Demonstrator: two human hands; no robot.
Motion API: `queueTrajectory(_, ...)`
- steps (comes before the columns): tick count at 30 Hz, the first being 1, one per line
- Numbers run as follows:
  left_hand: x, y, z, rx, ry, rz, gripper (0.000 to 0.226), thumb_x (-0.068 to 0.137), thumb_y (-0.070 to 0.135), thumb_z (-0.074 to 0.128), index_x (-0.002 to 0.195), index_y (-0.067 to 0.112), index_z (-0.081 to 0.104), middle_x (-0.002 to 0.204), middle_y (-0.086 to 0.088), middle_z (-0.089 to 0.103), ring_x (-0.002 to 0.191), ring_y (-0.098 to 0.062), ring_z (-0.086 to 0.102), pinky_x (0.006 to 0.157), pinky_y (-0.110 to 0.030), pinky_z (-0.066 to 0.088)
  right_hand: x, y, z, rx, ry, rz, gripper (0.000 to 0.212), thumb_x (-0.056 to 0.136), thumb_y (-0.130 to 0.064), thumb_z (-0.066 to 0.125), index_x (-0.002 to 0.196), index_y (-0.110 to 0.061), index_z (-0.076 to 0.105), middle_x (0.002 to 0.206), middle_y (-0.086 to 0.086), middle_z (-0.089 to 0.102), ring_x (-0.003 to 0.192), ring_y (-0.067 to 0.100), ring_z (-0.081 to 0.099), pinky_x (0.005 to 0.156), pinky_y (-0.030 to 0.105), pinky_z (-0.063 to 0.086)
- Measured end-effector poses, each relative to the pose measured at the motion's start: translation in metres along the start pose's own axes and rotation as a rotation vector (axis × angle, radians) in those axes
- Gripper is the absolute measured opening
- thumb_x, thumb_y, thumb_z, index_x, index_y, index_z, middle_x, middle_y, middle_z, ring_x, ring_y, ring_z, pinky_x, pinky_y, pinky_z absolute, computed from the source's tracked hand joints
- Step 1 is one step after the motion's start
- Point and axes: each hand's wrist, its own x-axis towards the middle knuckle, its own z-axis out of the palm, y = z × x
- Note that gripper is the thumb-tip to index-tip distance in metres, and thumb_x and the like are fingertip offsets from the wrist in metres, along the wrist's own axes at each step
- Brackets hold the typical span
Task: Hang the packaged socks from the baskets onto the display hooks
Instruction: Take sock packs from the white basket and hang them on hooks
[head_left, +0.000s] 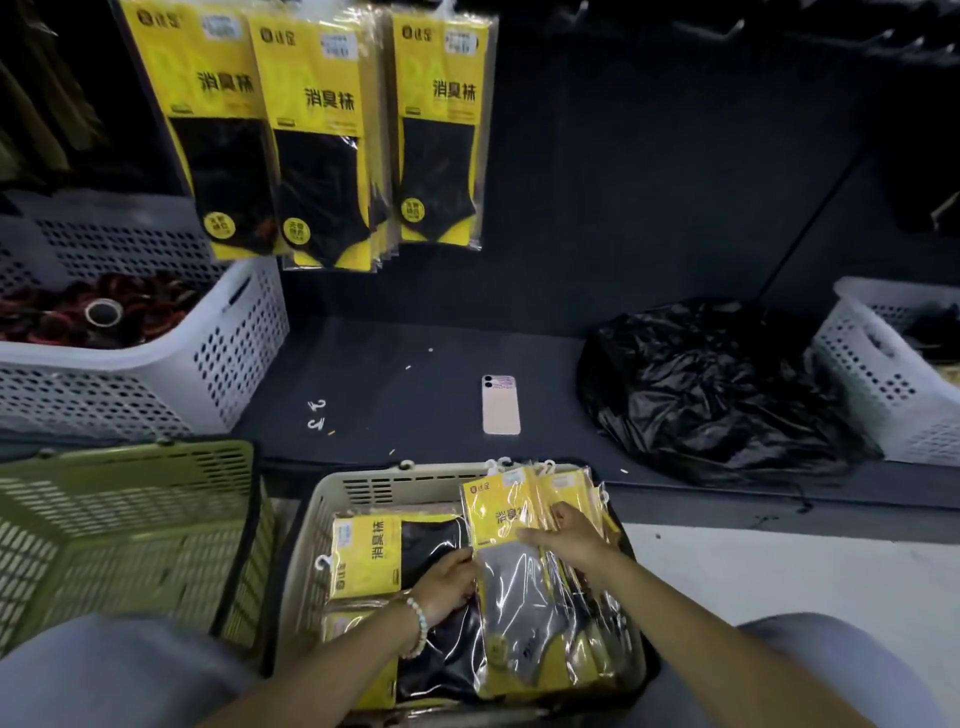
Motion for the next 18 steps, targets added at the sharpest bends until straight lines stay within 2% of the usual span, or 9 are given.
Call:
queueTrajectory(2,-0.005,0.005,0.0,-0.045,0.017,0.006,0.025,0.094,0.026,0.051,0.118,0.02,0.046,0.093,0.004,0.061,0.082,-0.009,0.058,0.067,-0.017,0.048,0.001,-0.007,0.003,0.031,0.024,-0.06,0.089,0.079,-0.033,0.076,0.148,-0.007,0.025,0.153,0.01,0.032,0.137,0.027,0.035,0.106,0.031,0.032)
queueTrajectory(4,-0.009,0.014,-0.003,-0.08,0.067,0.025,0.034,0.092,0.034,0.053,0.12,0.015,0.05,0.104,-0.001,0.065,0.094,-0.015,0.062,0.083,-0.029,0.051,-0.002,-0.021,0.003,0.107,0.02,-0.117,0.086,0.079,-0.033,0.076,0.147,-0.008,0.029,0.147,0.007,0.04,0.133,0.024,0.041,0.101,0.028,0.034)
queueTrajectory(6,-0.012,0.029,-0.01,-0.082,0.094,0.069,0.048,0.087,0.051,0.052,0.121,0.017,0.056,0.117,-0.004,0.064,0.104,-0.02,0.062,0.095,-0.035,0.047,-0.007,-0.039,0.001,0.194,0.006,-0.175,0.069,0.079,-0.038,0.075,0.135,-0.015,0.044,0.127,-0.003,0.056,0.112,0.015,0.056,0.091,0.026,0.042)
queueTrajectory(7,-0.015,0.04,-0.014,-0.116,0.087,0.073,0.054,0.083,0.059,0.051,0.118,0.018,0.06,0.116,-0.006,0.066,0.104,-0.023,0.063,0.096,-0.037,0.047,-0.012,-0.049,-0.001,0.249,-0.011,-0.206,0.054,0.079,-0.041,0.074,0.121,-0.016,0.052,0.112,-0.006,0.063,0.098,0.011,0.06,0.083,0.025,0.044)
queueTrajectory(10,-0.022,0.075,-0.027,-0.315,0.047,0.113,0.051,0.085,0.059,0.05,0.108,0.016,0.066,0.105,-0.011,0.07,0.098,-0.029,0.067,0.093,-0.042,0.049,-0.018,-0.07,-0.004,0.408,-0.031,-0.284,0.035,0.084,-0.04,0.068,0.111,-0.017,0.063,0.094,-0.003,0.073,0.087,0.014,0.067,0.081,0.032,0.048)
queueTrajectory(12,-0.029,0.099,-0.036,-0.303,0.073,0.227,0.033,0.088,0.047,0.054,0.099,0.02,0.069,0.101,-0.003,0.072,0.094,-0.02,0.068,0.088,-0.033,0.05,-0.025,-0.085,-0.008,0.432,-0.003,-0.346,0.022,0.087,-0.039,0.064,0.1,-0.022,0.066,0.086,-0.009,0.073,0.08,0.01,0.067,0.076,0.025,0.051)
queueTrajectory(14,-0.039,0.118,-0.046,-0.271,0.136,0.331,0.02,0.086,0.038,0.059,0.085,0.022,0.07,0.09,0.004,0.073,0.082,-0.008,0.069,0.073,-0.02,0.051,-0.033,-0.104,-0.012,0.436,0.057,-0.428,0.02,0.08,-0.044,0.066,0.088,-0.026,0.064,0.075,-0.015,0.07,0.069,0.006,0.064,0.062,0.016,0.048)
queueTrajectory(15,-0.045,0.127,-0.05,-0.261,0.142,0.374,0.02,0.086,0.037,0.059,0.085,0.02,0.071,0.087,0.003,0.074,0.079,-0.009,0.07,0.066,-0.019,0.051,-0.038,-0.114,-0.014,0.444,0.106,-0.475,0.021,0.078,-0.041,0.069,0.092,-0.025,0.064,0.079,-0.014,0.07,0.072,0.009,0.064,0.063,0.017,0.049)
queueTrajectory(18,-0.059,0.152,-0.062,-0.247,0.161,0.474,0.028,0.085,0.041,0.06,0.093,0.016,0.07,0.089,0.0,0.074,0.079,-0.014,0.071,0.06,-0.019,0.052,-0.049,-0.15,-0.02,0.471,0.266,-0.589,0.04,0.079,-0.018,0.076,0.114,-0.011,0.059,0.107,0.004,0.067,0.098,0.019,0.062,0.087,0.032,0.053)
